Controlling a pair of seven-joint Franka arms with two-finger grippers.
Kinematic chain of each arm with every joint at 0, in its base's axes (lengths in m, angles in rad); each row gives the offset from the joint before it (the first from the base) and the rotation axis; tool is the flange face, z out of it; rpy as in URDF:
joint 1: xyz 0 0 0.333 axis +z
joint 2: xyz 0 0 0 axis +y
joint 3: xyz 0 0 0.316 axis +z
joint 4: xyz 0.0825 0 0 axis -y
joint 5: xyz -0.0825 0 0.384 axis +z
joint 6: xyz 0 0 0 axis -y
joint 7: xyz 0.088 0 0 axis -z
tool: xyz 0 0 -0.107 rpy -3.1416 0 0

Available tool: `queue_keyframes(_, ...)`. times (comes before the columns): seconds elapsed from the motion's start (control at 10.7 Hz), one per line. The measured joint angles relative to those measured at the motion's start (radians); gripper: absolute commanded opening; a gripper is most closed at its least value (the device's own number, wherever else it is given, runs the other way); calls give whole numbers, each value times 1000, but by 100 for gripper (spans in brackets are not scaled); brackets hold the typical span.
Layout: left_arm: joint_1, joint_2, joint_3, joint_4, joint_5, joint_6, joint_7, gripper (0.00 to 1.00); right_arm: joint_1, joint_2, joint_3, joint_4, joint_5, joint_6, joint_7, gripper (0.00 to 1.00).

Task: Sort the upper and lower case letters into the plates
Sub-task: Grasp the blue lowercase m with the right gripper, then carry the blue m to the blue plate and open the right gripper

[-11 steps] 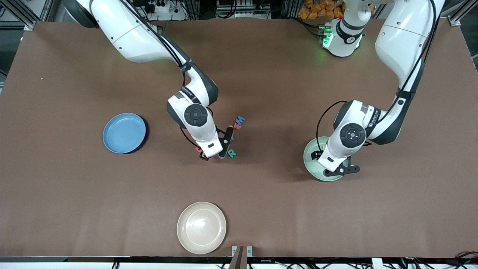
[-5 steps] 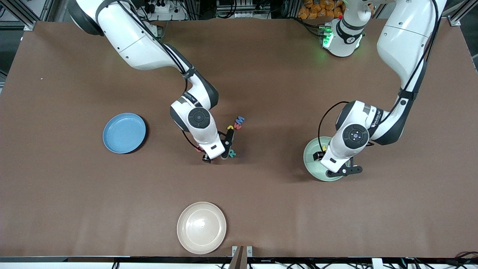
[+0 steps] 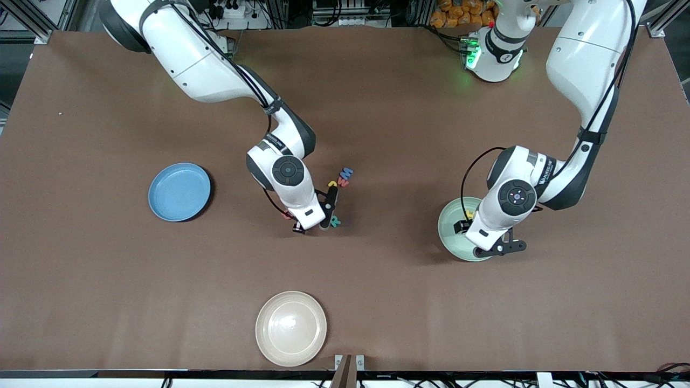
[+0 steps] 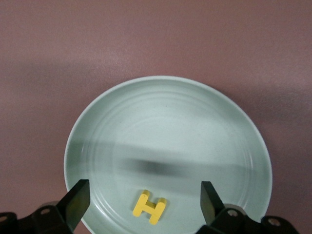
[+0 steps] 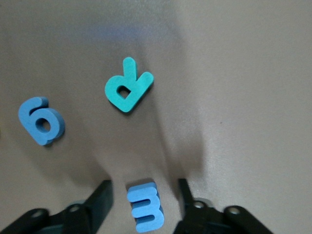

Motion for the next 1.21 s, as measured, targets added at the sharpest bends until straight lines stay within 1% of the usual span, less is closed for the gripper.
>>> queue_keyframes(0.37,-7,0,-12,42,-64,-1,0,100,-1,-6,-1,6,-1,-21,0,0)
queue_keyframes(0.56,-20,0,-15,50,-68,-2,0,100,-8,-30,-1,26,18,-106,5,0)
queue_keyframes(0.65,-36,0,-17,55,-68,-2,0,100,-20,-62,-2,33,50,-159,5,0)
queue_keyframes(0.75,-56,0,-18,64,-68,-2,0,100,-40,-103,-2,38,81,-221,5,0)
queue_keyframes(0.84,-83,0,-19,76,-65,-2,1,100,-78,-157,1,39,106,-310,-5,0)
queue_keyframes(0.93,-108,0,-19,88,-38,-2,3,100,-130,-213,9,33,123,-412,-22,0)
queue_keyframes(1.02,-131,0,-21,98,10,-2,5,100,-205,-281,23,6,129,-526,-48,0)
queue_keyframes(1.12,-160,1,-24,101,42,0,9,100,-278,-347,23,-26,131,-637,-74,0)
queue_keyframes(1.21,-205,3,-27,102,64,9,11,100,-338,-391,5,-59,131,-696,-88,0)
